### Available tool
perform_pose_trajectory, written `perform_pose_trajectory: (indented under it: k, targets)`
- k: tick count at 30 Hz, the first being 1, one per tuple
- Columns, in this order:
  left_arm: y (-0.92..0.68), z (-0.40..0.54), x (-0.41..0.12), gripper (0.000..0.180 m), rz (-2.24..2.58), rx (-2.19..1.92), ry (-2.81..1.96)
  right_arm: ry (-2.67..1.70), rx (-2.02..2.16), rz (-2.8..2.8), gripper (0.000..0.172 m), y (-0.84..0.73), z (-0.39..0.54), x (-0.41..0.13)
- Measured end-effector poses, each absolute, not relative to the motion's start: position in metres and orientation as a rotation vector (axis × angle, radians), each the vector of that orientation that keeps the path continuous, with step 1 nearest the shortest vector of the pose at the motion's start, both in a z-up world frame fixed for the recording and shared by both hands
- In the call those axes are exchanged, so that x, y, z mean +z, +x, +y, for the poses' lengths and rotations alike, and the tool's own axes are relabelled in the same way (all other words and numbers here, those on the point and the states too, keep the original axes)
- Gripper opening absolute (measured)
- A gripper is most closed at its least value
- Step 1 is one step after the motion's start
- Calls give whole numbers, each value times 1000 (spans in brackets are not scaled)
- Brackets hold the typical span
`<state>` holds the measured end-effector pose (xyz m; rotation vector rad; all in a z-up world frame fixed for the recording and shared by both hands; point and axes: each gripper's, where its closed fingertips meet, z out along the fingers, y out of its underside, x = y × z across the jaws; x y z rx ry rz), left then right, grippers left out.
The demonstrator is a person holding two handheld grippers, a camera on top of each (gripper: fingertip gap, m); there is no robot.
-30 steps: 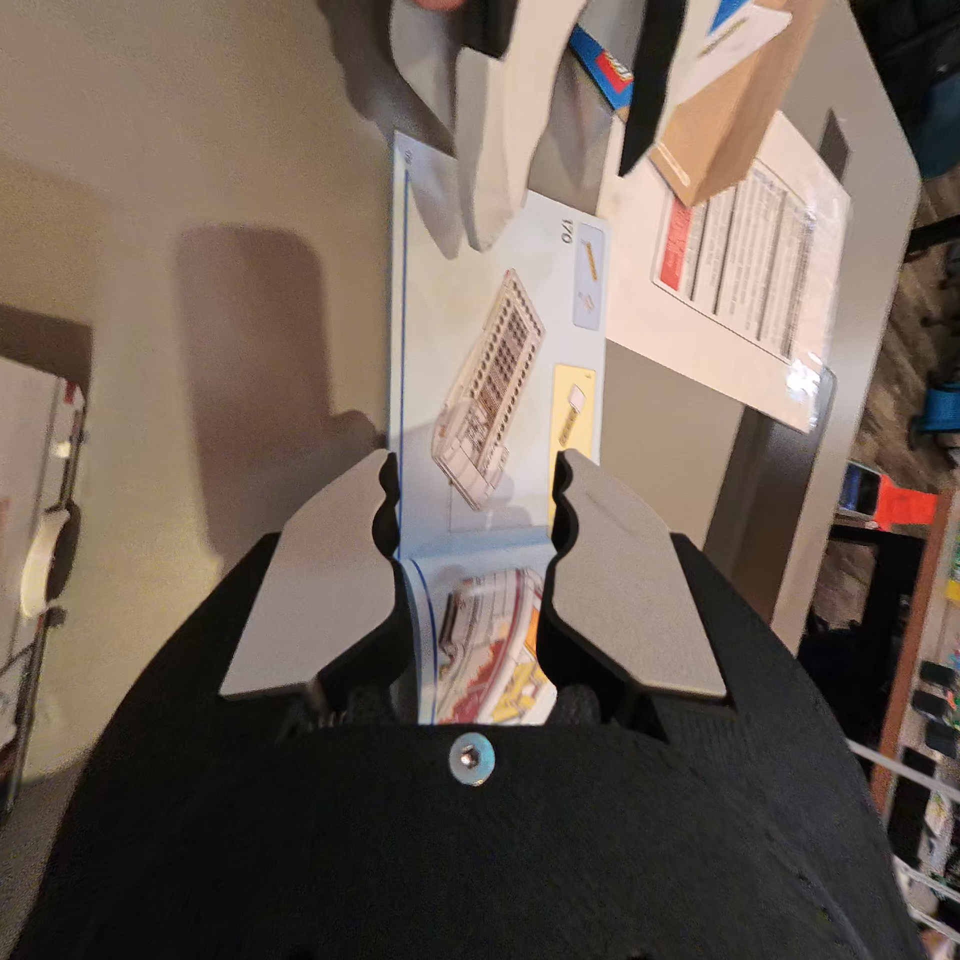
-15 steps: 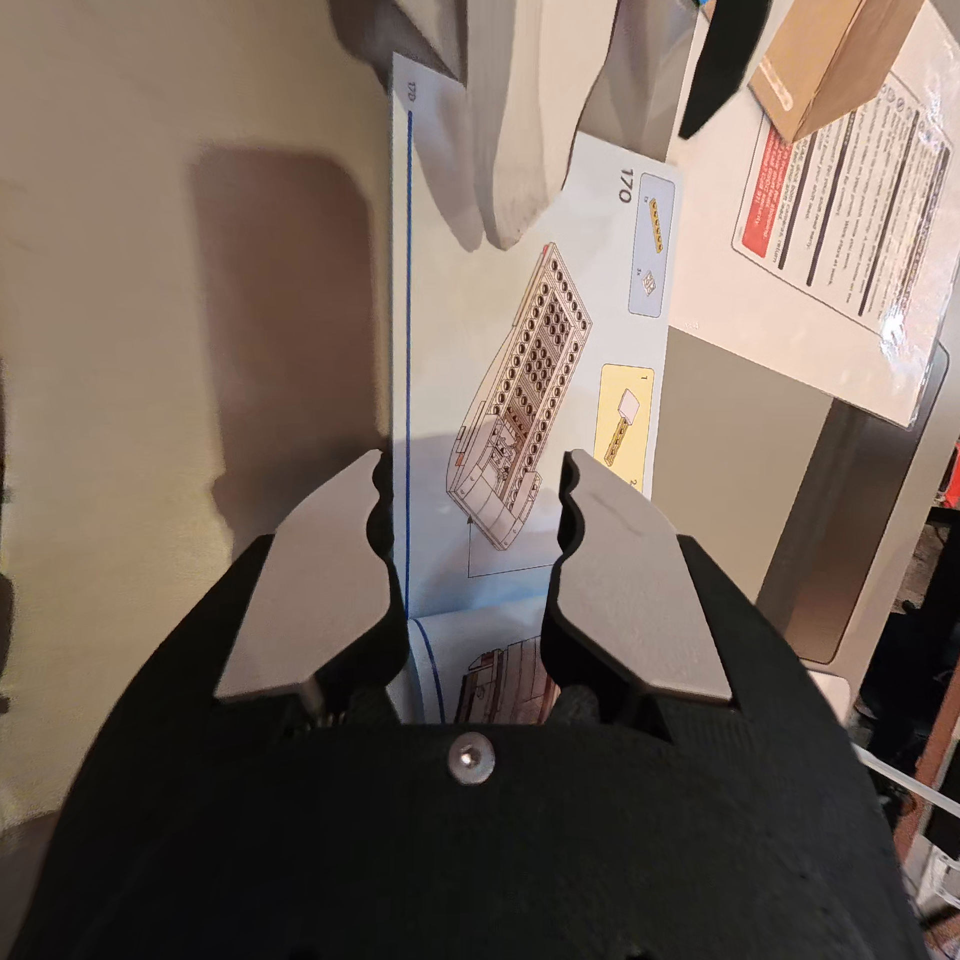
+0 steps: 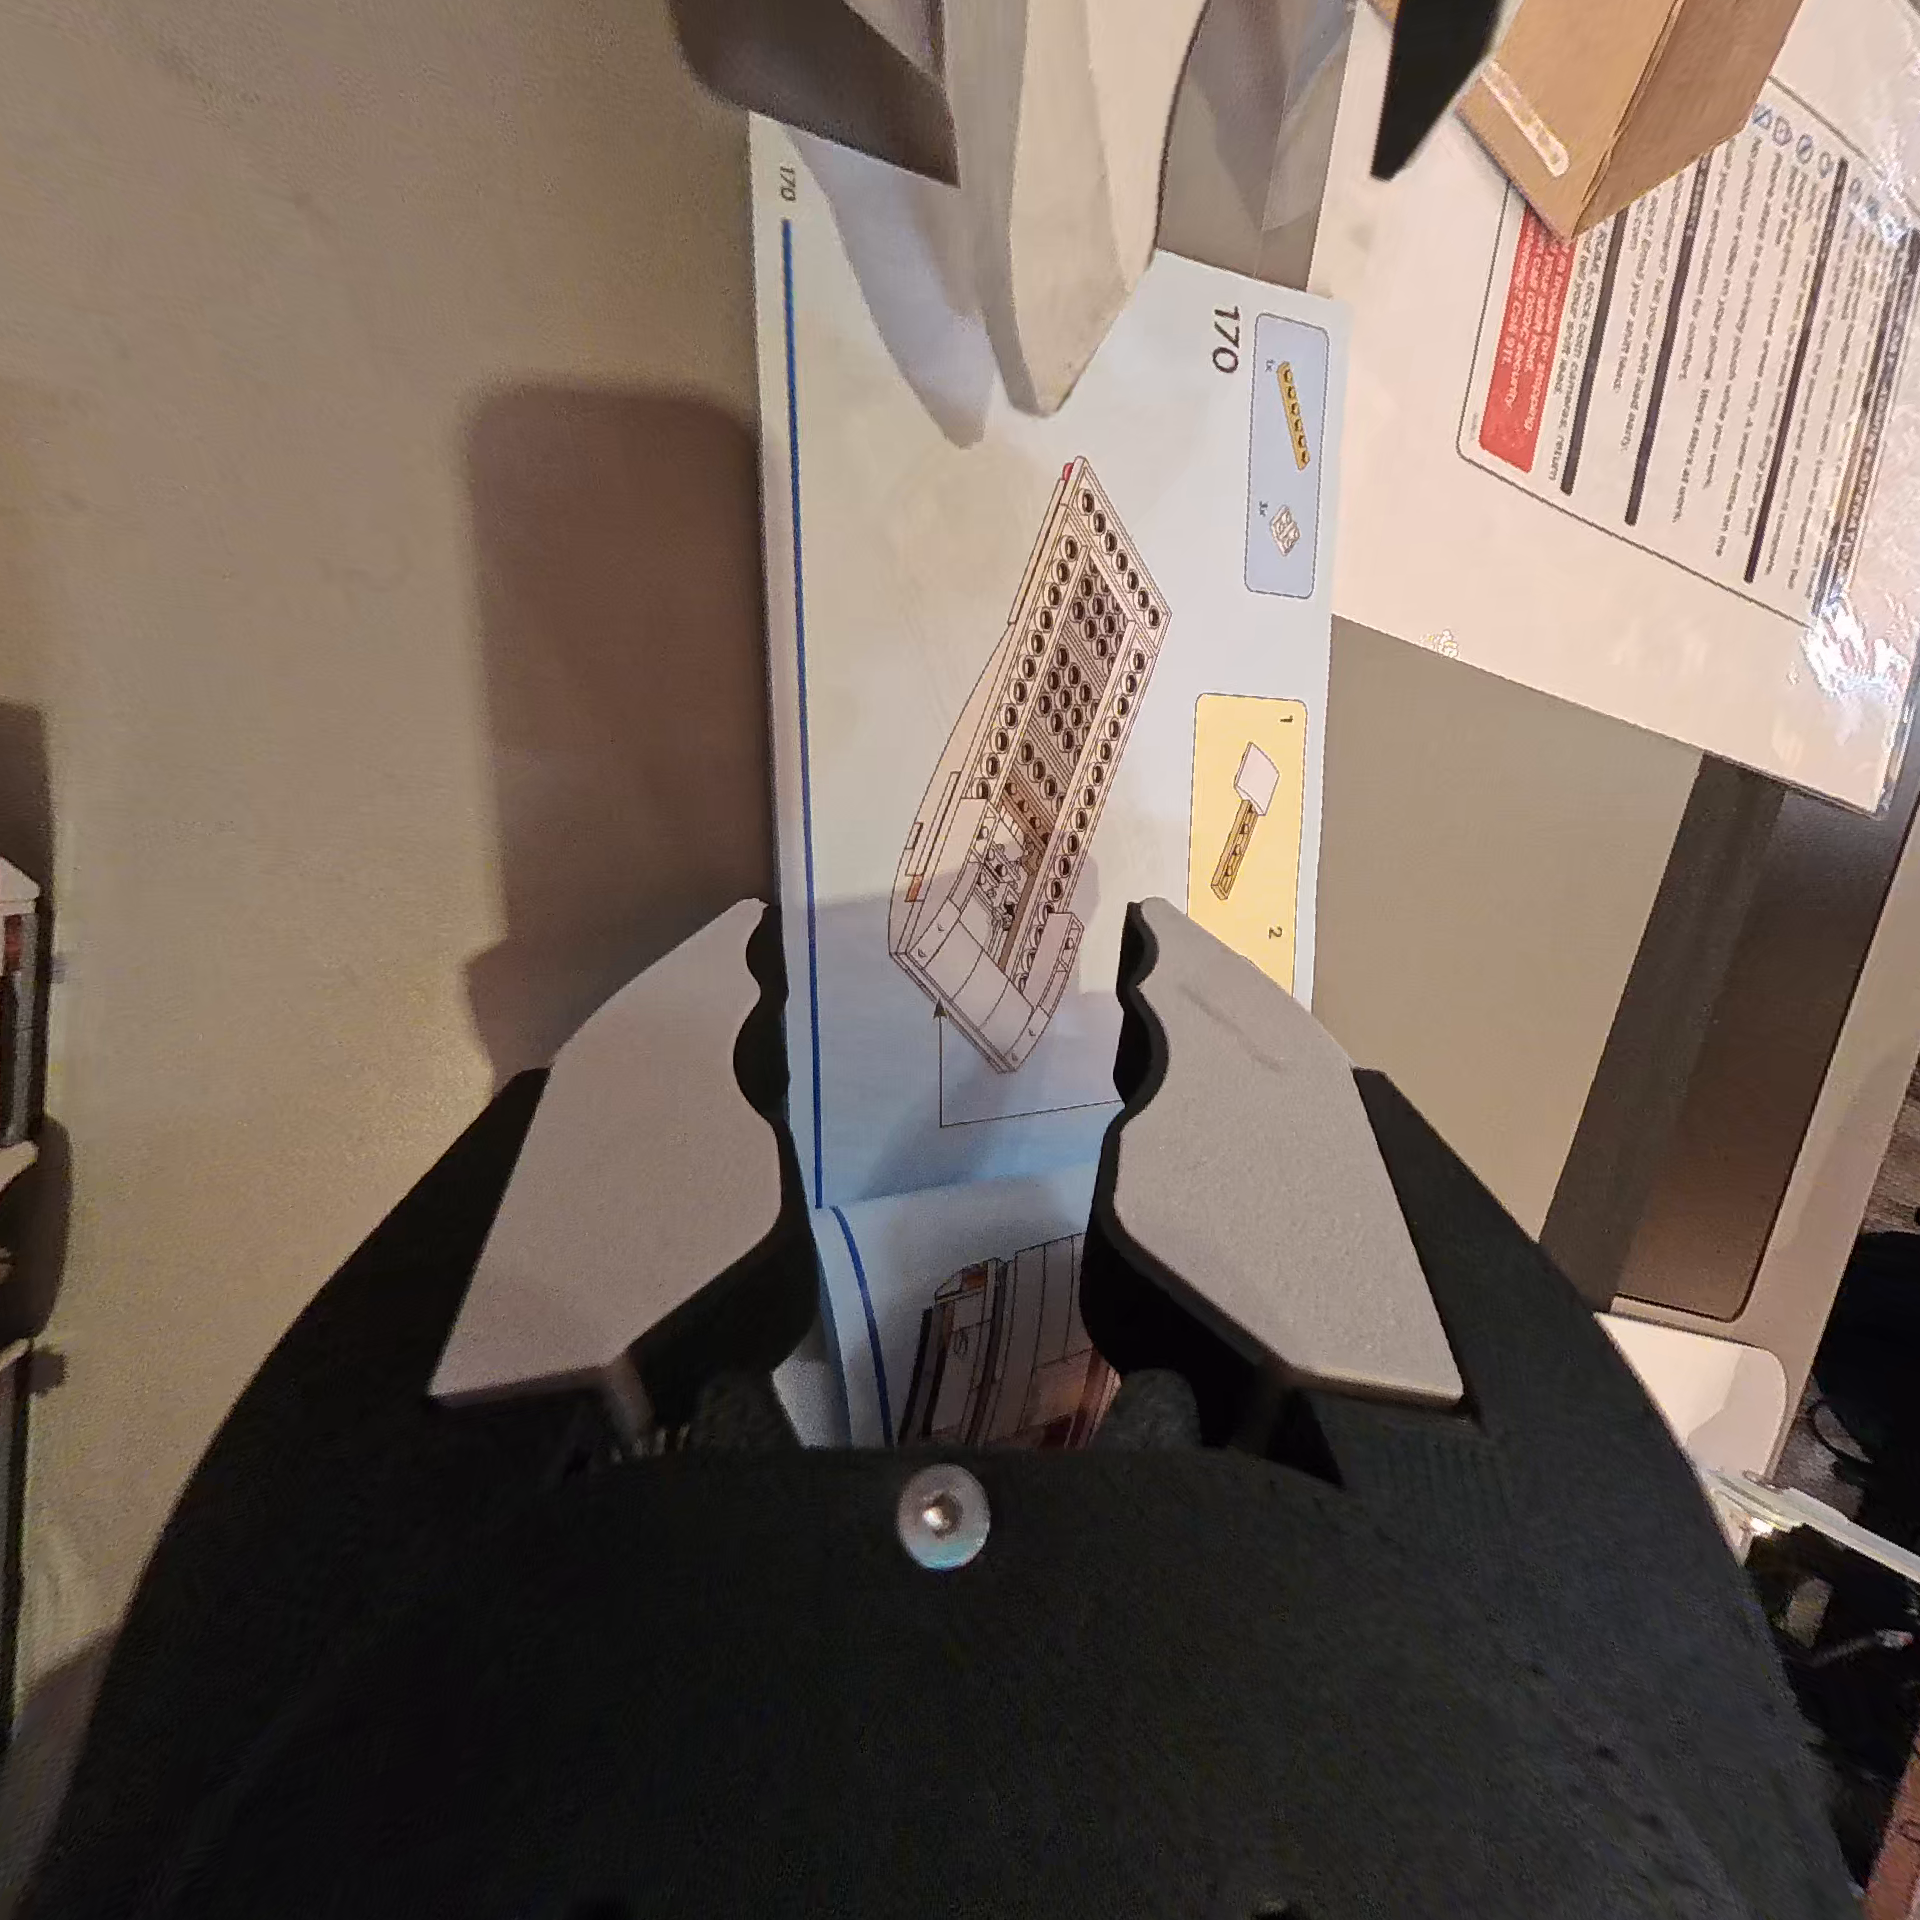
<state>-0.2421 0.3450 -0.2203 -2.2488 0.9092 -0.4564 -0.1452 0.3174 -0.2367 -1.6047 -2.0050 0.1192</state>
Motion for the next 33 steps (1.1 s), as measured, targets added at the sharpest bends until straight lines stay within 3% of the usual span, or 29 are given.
perform_pose_trajectory:
  k: [15, 33]
  targets:
    - [-242, 352, -208, 84, 846, -491, -2190, -1624, 150, -1936, 58, -139, 326, -225]
    - [-226, 337, -128, 88, 969, -534, -1680, -1674, 232, -1837, 55, -127, 337, -213]
